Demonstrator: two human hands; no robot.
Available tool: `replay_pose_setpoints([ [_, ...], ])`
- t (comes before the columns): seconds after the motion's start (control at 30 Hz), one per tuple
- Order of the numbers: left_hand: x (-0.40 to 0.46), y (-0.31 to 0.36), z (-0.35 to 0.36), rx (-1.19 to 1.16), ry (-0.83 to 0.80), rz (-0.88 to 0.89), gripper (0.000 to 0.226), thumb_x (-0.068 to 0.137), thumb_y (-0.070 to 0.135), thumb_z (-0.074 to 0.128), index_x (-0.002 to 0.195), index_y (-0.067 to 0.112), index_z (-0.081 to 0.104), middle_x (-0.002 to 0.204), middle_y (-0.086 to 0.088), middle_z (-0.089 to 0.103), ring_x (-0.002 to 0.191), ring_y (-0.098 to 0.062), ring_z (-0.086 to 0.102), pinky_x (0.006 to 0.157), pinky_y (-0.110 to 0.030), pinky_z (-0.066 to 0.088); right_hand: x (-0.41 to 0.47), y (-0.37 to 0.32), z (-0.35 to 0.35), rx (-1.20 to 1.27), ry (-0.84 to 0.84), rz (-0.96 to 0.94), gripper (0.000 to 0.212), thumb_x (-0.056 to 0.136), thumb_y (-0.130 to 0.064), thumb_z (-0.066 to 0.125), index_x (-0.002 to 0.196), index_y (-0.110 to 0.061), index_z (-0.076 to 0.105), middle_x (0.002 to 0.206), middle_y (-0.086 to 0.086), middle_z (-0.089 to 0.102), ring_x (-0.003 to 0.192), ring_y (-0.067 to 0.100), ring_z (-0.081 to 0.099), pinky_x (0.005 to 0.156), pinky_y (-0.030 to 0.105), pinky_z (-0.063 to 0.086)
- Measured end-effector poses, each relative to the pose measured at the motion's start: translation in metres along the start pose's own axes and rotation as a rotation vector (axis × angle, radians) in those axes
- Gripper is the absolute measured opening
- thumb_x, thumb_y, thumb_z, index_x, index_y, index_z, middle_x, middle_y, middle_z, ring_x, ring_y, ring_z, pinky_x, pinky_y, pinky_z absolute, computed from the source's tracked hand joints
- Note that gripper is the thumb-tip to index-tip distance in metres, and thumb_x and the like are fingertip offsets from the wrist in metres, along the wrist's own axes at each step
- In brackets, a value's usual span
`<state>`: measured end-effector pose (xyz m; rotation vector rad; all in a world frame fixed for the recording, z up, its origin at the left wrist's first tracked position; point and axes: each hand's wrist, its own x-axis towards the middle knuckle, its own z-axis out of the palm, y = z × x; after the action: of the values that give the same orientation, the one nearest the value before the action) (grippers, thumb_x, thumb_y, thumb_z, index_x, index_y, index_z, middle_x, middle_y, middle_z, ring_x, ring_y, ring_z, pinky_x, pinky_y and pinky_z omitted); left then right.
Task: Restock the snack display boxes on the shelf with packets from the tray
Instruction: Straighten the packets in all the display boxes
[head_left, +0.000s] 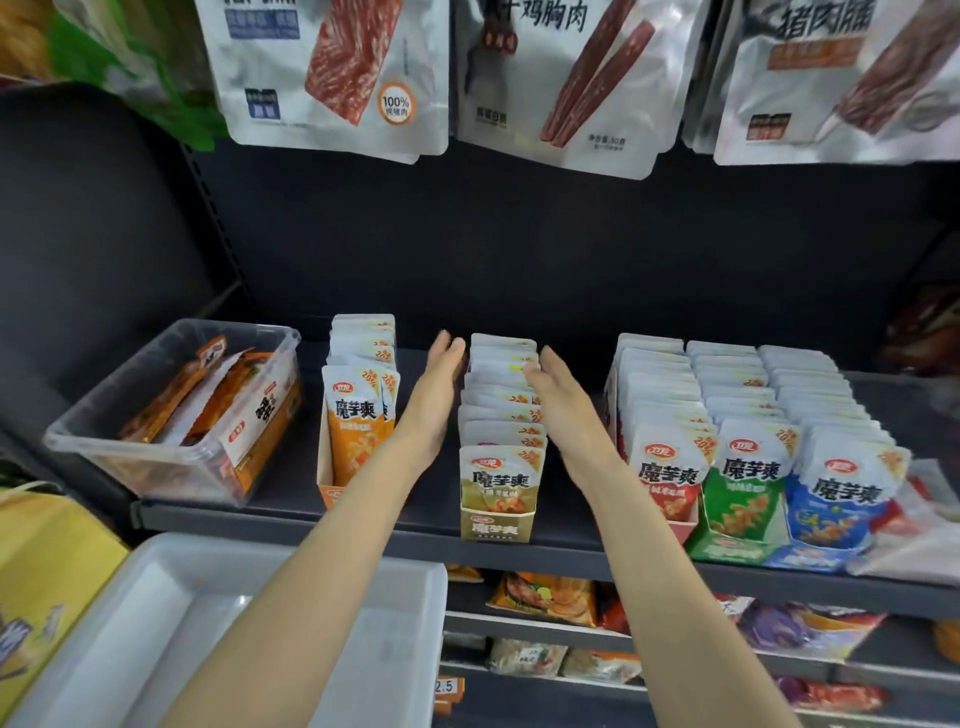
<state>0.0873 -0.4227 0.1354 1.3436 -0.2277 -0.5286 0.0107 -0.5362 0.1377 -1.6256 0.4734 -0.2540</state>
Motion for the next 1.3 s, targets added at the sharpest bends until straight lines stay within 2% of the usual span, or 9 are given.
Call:
replay_pose_setpoints([
  [0.1,-0.009,0.001,0.005,0.035,-0.131,-0.099,0.041,0.097,0.049,0.04,0.117,0.022,0.063,0.108,-0.003,0.071,0.094,-0.014,0.069,0.071,-0.024,0.055,-0.008,0.008,0.007,0.17,-0.016,0.012,0.054,0.102,-0.033,0.037,0.151,-0.034,0.014,0.145,-0.005,0.044,0.115,0.009,0.054,0.093,0.027,0.046],
  [0.27,-0.013,-0.01,-0.003,0.067,-0.194,0.012,0.061,0.092,0.054,0.043,0.147,0.032,0.028,0.149,0.006,0.038,0.134,-0.011,0.039,0.113,-0.037,0.03,-0.019,0.008,0.0,0.142,-0.033,-0.099,0.054,0.102,-0.028,0.038,0.15,-0.035,0.016,0.119,-0.027,0.047,0.096,-0.014,0.054,0.074,0.01,0.046],
  [0.37,-0.022,-0.009,-0.003,0.252,-0.11,0.129,0.053,0.098,0.044,0.035,0.148,0.034,0.021,0.147,0.02,0.026,0.131,0.002,0.026,0.104,-0.018,0.028,-0.021,0.003,-0.008,-0.126,0.02,-0.18,0.054,0.1,-0.026,0.044,0.149,-0.03,0.022,0.136,-0.018,0.04,0.113,-0.01,0.046,0.082,0.007,0.041],
  [0.43,-0.024,-0.011,-0.008,0.315,-0.012,0.211,0.046,0.1,0.036,0.037,0.146,0.032,0.03,0.145,0.016,0.033,0.127,0.002,0.032,0.1,-0.018,0.032,-0.021,0.002,-0.016,-0.314,0.035,-0.229,0.047,0.1,-0.027,0.044,0.145,-0.03,0.033,0.144,-0.008,0.038,0.124,0.004,0.045,0.091,0.014,0.039],
  [0.53,-0.019,-0.018,-0.022,0.446,0.083,0.298,0.036,0.101,0.021,0.04,0.137,0.022,0.045,0.138,0.004,0.048,0.122,-0.006,0.046,0.103,-0.03,0.042,-0.025,0.002,-0.024,-0.431,0.052,-0.281,0.042,0.1,-0.022,0.045,0.141,-0.027,0.04,0.14,-0.005,0.044,0.113,0.006,0.054,0.081,0.007,0.04],
  [0.77,-0.004,0.002,-0.036,0.885,-0.159,0.233,0.044,0.092,0.006,0.056,0.134,0.016,0.05,0.114,0.005,0.06,0.089,-0.004,0.061,0.075,-0.014,0.048,-0.003,-0.007,-0.028,-0.59,-0.077,-0.2,0.047,0.091,-0.015,0.061,0.136,-0.016,0.045,0.111,0.003,0.065,0.095,0.017,0.065,0.088,0.039,0.054],
  [1.03,0.002,0.004,-0.037,0.894,-0.18,0.444,0.02,0.08,0.013,0.073,0.095,0.019,0.06,0.094,-0.002,0.064,0.086,-0.014,0.062,0.077,-0.029,0.054,0.011,-0.031,-0.035,-0.737,-0.213,-0.29,0.025,0.081,-0.008,0.073,0.097,-0.02,0.059,0.085,-0.001,0.065,0.057,0.01,0.067,0.066,0.03,0.059],
  [1.13,0.001,0.003,-0.036,0.925,-0.171,0.661,0.013,0.082,0.012,0.071,0.093,0.013,0.063,0.088,-0.001,0.066,0.082,-0.009,0.061,0.072,-0.024,0.054,0.011,-0.026,-0.035,-0.811,-0.075,-0.447,0.018,0.08,-0.008,0.073,0.082,-0.022,0.062,0.076,-0.004,0.067,0.061,0.007,0.065,0.072,0.032,0.058],
  [1.3,-0.008,-0.009,-0.04,0.93,-0.139,0.821,0.02,0.084,0.005,0.066,0.103,0.01,0.066,0.101,0.0,0.067,0.095,-0.002,0.06,0.078,-0.013,0.051,-0.004,-0.012,-0.034,-0.87,0.051,-0.634,0.017,0.085,-0.016,0.069,0.101,-0.016,0.069,0.095,-0.002,0.071,0.081,0.01,0.065,0.078,0.029,0.054],
])
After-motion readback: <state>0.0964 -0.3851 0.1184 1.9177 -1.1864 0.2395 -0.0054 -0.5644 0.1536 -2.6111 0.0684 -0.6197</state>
